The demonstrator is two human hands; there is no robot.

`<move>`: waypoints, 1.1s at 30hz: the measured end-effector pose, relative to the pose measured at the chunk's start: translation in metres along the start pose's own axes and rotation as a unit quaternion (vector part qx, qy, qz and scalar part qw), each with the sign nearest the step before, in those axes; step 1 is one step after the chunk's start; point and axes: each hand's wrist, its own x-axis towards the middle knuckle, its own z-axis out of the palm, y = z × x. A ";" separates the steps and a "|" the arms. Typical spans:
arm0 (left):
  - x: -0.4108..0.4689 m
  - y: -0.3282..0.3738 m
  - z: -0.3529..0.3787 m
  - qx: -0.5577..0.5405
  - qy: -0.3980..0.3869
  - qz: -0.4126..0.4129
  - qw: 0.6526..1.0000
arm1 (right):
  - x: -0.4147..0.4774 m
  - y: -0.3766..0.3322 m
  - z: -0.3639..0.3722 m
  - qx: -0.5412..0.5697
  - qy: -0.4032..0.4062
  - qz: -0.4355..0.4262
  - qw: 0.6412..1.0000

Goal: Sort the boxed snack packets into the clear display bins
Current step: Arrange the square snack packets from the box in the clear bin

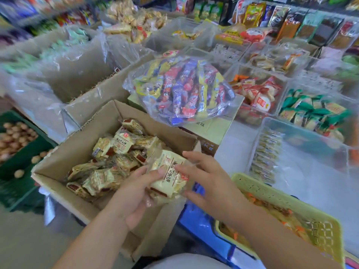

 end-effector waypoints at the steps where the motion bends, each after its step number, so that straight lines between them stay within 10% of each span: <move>1: -0.003 -0.006 0.012 -0.013 0.005 -0.002 1.000 | -0.006 0.006 -0.008 -0.003 0.001 -0.005 1.000; 12: 0.014 -0.052 0.110 -0.214 -0.088 -0.090 0.969 | -0.075 0.070 -0.059 0.128 0.055 0.020 0.990; 21: 0.055 -0.077 0.175 -0.018 -0.079 -0.091 0.992 | -0.107 0.105 -0.094 0.360 0.219 0.221 0.880; 30: 0.078 -0.099 0.197 -0.031 -0.016 -0.098 0.995 | -0.173 0.215 -0.155 0.243 0.337 0.392 0.821; 33: 0.081 -0.100 0.194 -0.027 -0.011 -0.092 0.995 | -0.191 0.265 -0.158 0.024 0.188 0.454 0.871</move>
